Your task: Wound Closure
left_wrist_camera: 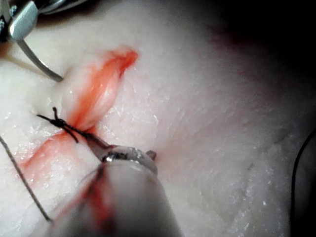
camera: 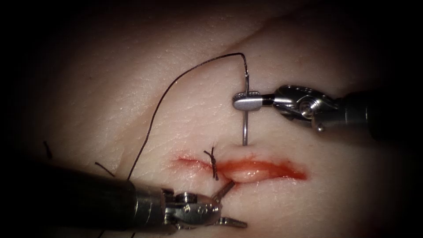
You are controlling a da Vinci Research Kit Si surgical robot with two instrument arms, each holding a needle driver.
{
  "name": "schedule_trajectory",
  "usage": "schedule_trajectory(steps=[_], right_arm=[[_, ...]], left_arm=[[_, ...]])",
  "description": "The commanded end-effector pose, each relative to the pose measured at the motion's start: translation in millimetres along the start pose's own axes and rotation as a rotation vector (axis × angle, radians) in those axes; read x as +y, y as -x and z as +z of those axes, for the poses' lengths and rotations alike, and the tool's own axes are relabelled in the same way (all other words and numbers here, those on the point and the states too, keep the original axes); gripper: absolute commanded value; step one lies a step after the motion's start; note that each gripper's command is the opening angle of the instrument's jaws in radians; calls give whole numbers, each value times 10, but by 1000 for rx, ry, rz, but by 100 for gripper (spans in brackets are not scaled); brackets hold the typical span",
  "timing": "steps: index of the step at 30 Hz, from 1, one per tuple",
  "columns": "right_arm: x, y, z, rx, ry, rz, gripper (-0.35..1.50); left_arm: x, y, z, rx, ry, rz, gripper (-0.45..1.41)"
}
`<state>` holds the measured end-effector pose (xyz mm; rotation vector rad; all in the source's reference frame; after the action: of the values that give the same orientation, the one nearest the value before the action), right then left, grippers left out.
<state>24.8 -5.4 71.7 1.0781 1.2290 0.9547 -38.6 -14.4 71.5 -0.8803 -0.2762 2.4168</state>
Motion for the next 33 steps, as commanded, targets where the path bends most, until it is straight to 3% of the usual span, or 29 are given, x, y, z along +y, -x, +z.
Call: schedule_trajectory(steps=[1, 22, 33], right_arm=[[3, 8, 8, -4, -4, 9, -35], [-7, 56, 15, -35, -36, 110, -35], [-27, 80, 0, -39, -19, 158, -35]], left_arm=[[4, 2, 7, 0, 2, 0, 91], [0, 4, 3, 0, 7, -5, 91], [-3, 3, 5, 0, 7, 11, 91]])
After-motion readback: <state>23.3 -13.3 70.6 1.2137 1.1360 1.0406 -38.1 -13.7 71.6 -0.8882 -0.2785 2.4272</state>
